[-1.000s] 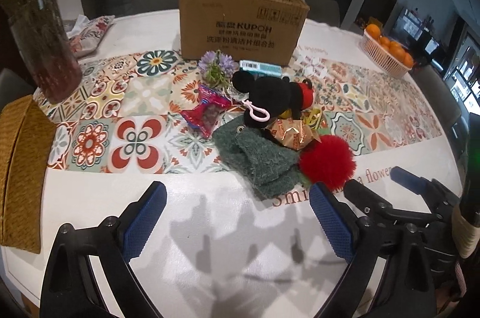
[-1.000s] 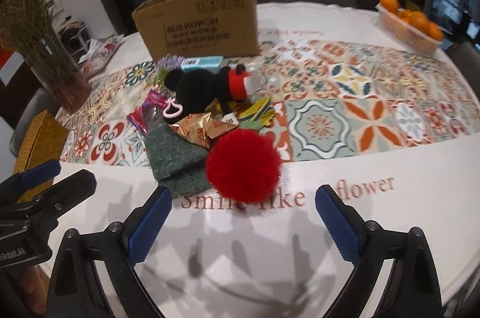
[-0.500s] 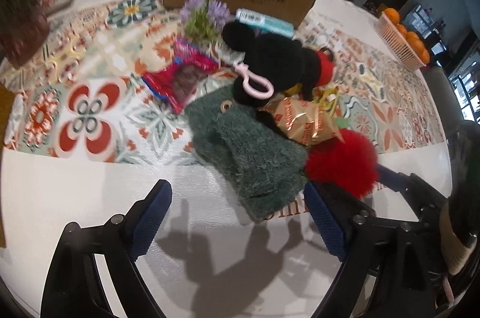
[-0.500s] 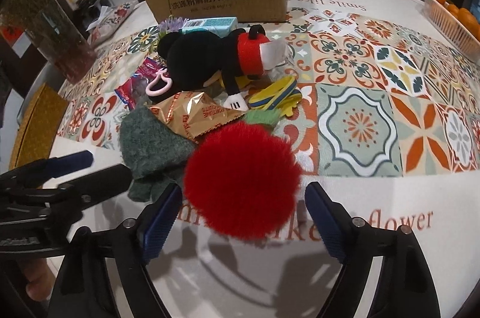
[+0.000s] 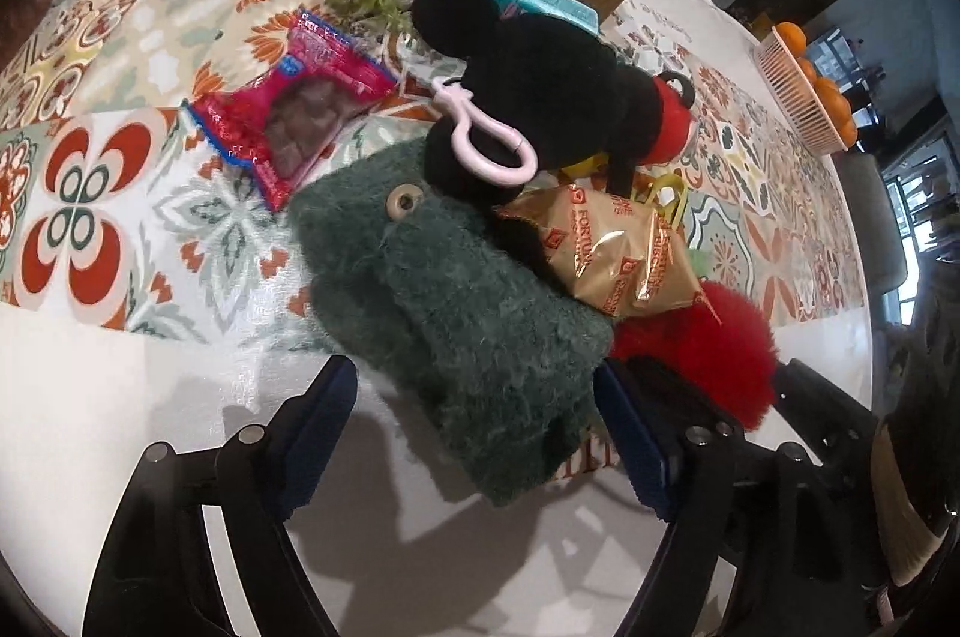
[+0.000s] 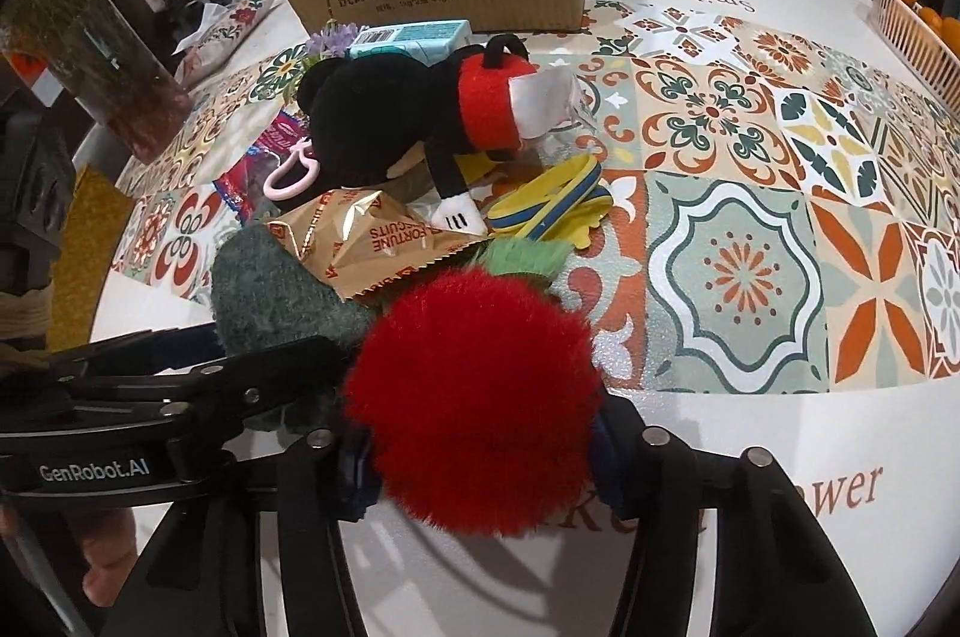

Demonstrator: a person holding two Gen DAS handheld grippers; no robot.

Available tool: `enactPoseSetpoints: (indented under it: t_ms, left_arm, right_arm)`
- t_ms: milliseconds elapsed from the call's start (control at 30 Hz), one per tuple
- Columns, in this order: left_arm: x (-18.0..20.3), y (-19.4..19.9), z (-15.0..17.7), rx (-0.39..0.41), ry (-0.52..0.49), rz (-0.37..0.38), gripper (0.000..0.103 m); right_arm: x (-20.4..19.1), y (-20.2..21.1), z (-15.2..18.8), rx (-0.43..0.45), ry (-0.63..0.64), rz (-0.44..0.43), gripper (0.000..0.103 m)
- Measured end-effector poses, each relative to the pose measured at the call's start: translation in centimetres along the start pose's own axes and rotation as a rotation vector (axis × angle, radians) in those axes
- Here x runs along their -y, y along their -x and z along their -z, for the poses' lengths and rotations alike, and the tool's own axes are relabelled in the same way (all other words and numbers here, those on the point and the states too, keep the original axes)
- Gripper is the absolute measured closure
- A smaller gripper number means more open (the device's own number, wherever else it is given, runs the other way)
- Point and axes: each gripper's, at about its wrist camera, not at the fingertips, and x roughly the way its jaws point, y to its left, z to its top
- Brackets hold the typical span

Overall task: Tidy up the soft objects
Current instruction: 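Grasp the green fuzzy toy with the left tool while the right tool grasps the red pompom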

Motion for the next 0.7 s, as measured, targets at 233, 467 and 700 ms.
enactPoseSetpoints:
  t_ms: [233, 467, 700]
  left_arm:
    - [0.3, -0.2, -0.7, 0.025, 0.011, -0.005, 0.054]
    - [-0.2, 0.4, 0.2, 0.040, 0.023, -0.001, 0.071]
    - [0.2, 2.3, 1.5, 0.072, -0.026, -0.045, 0.075]
  right_arm:
    - [0.1, -0.1, -0.2, -0.007, -0.012, -0.017, 0.056]
    - [-0.5, 0.7, 0.0, 0.006, 0.007, -0.015, 0.059]
    - [-0.7, 2.3, 0.5, 0.029, -0.008, -0.031, 0.062]
